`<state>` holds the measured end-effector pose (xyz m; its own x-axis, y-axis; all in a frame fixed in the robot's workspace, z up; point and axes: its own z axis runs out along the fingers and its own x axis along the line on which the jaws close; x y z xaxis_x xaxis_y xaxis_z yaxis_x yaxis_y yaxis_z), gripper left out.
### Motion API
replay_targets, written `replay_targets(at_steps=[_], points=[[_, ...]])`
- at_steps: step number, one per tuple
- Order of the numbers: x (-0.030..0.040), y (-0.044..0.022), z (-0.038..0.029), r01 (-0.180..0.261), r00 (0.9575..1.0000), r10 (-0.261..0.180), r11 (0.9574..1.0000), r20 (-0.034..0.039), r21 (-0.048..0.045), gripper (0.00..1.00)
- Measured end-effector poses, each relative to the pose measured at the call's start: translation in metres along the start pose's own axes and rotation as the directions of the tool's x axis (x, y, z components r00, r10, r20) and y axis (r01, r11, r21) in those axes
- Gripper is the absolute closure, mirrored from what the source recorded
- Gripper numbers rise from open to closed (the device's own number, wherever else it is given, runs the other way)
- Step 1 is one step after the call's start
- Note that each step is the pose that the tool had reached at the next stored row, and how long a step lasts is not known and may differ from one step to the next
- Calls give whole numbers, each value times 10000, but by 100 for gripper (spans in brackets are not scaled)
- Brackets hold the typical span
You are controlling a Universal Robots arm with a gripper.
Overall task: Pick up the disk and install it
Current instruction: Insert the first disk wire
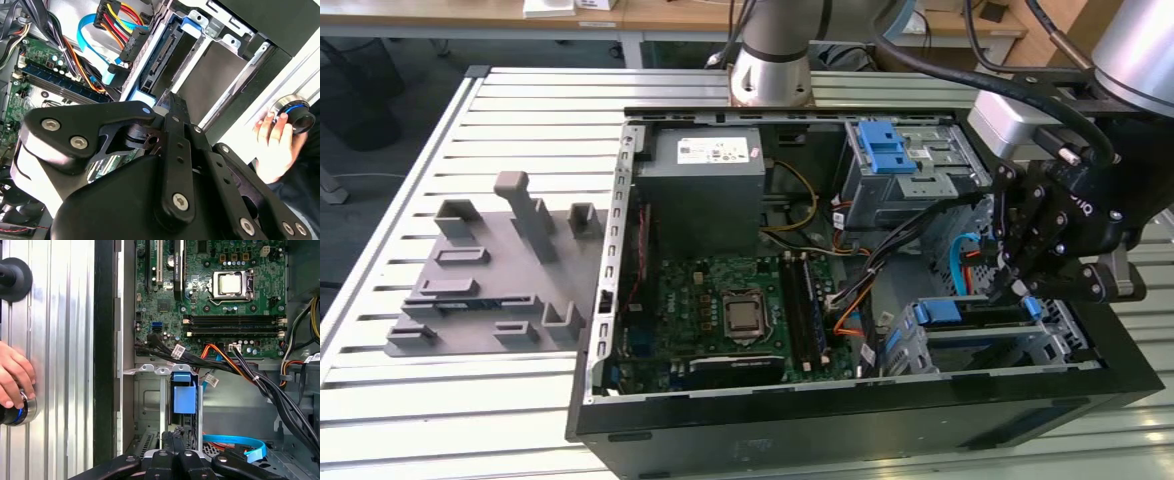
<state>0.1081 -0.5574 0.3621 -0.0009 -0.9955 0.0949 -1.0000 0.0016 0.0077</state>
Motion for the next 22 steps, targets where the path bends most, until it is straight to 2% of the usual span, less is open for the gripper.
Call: replay_targets(at_steps=[6,11,17,22], points=[[0,-9,-1,-1,10000,1,10000,-12,0,89],[-17,-109,-2,0,10000,0,10000,-11,0,89],[-147,-133,-15,0,10000,0,10000,-11,3,89],[-233,-193,-23,-1,10000,1,10000,-10,3,89]])
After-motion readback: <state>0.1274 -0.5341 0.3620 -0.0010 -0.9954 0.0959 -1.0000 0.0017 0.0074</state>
